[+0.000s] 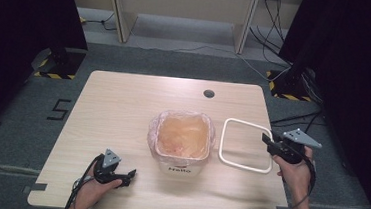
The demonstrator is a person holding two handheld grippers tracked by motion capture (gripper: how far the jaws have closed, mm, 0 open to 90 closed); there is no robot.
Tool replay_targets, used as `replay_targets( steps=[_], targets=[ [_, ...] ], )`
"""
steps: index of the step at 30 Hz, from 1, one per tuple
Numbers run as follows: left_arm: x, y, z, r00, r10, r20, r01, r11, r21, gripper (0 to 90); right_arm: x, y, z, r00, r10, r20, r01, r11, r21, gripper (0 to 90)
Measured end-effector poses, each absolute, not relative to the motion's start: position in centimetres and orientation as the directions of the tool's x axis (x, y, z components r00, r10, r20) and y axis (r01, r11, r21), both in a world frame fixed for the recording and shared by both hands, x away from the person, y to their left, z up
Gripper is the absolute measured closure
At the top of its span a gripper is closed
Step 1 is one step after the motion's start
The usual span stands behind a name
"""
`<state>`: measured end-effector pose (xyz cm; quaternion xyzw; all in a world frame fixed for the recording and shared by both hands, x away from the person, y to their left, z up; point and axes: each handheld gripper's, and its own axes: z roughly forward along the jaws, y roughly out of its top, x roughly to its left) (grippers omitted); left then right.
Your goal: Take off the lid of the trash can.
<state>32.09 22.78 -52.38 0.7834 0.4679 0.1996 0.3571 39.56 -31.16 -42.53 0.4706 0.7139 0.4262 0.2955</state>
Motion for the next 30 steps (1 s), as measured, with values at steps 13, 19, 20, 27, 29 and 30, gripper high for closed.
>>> replay_targets(
  steps=[13,19,20,27,29,30],
  targets=[
    [32.1,22.8,-52.4,0.482,0.876,-0.020,0.591,-0.308,0.746,14.1,40.6,-31.2,-46.0,-0.401,0.916,-0.022,0.468,0.225,0.855,65.5],
    [32.1,22.8,-52.4,0.480,0.877,-0.021,0.592,-0.306,0.746,14.1,40.8,-31.0,-48.2,-0.389,0.921,-0.038,0.512,0.250,0.822,65.5],
    [32.1,22.8,-52.4,0.480,0.877,-0.021,0.592,-0.306,0.746,14.1,40.8,-31.0,-48.5,-0.391,0.920,-0.036,0.517,0.251,0.819,65.5],
    [32.1,22.8,-52.4,0.479,0.878,-0.021,0.592,-0.305,0.746,14.2,40.9,-30.9,-49.1,-0.401,0.915,-0.040,0.519,0.263,0.813,65.6],
    [32.1,22.8,-52.4,0.479,0.878,-0.021,0.592,-0.305,0.746,14.1,41.0,-31.0,-49.2,-0.399,0.916,-0.044,0.525,0.267,0.808,65.6],
    [32.1,22.8,-52.4,0.479,0.878,-0.021,0.592,-0.305,0.746,14.1,41.0,-31.0,-49.3,-0.399,0.916,-0.048,0.527,0.272,0.805,65.6]
  ],
)
